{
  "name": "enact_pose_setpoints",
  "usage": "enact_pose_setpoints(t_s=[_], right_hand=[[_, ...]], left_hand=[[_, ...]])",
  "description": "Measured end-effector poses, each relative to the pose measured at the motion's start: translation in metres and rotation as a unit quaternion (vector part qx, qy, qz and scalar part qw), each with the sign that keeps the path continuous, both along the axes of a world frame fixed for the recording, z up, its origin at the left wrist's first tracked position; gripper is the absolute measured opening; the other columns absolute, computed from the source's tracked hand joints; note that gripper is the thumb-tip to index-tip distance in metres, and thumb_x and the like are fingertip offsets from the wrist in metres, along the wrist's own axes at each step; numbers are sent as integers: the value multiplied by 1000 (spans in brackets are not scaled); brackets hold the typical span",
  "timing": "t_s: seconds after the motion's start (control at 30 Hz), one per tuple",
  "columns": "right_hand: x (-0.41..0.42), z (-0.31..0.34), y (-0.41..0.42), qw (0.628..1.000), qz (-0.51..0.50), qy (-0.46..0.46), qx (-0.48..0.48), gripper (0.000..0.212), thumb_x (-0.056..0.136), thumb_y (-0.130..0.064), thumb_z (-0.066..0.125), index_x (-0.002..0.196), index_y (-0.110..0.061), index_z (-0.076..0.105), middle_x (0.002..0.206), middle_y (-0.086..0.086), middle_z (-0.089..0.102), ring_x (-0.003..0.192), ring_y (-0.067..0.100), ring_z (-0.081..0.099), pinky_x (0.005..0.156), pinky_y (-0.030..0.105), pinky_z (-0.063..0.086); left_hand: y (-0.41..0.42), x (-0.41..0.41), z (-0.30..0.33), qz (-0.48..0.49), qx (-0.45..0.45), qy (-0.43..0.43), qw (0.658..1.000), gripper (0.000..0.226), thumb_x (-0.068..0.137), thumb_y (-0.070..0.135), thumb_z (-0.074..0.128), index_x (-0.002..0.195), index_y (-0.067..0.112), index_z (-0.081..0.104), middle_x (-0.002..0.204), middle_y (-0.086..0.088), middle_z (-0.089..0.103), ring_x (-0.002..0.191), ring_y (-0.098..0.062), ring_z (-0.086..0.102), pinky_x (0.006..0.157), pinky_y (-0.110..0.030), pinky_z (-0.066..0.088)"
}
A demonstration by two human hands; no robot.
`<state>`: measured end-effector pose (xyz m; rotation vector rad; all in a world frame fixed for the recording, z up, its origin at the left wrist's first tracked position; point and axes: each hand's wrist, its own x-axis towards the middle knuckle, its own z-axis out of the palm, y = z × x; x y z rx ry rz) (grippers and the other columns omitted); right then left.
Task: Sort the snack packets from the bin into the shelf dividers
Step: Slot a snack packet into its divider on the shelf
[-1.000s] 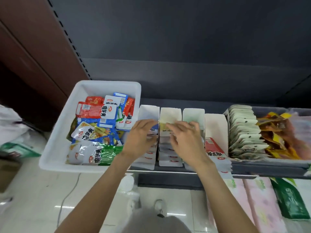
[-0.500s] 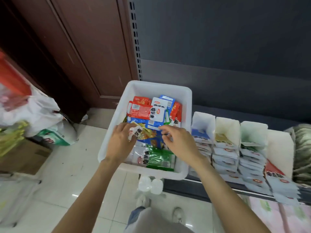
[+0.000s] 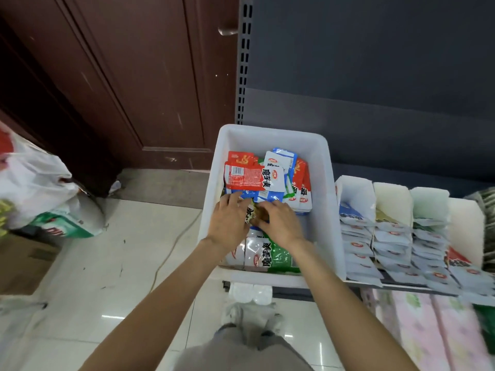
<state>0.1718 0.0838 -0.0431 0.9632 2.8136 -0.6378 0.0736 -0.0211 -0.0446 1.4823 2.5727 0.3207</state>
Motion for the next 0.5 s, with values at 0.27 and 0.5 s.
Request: enact_pose_setpoints(t_s=[0.27, 0.5], right_hand=[[16, 32, 5, 899, -214, 345, -161, 11, 90, -11, 61, 85, -18, 56, 89, -5, 65, 87, 11, 63, 70, 22, 53], [52, 86, 4, 699, -346, 496, -382, 20, 87, -1, 62, 98, -16, 55, 90, 7, 68, 77, 14, 67, 65, 25, 52]], left_hand=[[-9, -7, 27, 122, 314, -337, 879, 65, 82, 11, 70, 138, 24, 40, 133, 5, 46, 113, -7, 52, 85, -14, 48], [11, 23, 73, 66, 285, -567, 770, 27, 83, 15, 69, 109, 18, 62, 104, 6, 69, 99, -7, 64, 78, -13, 48]])
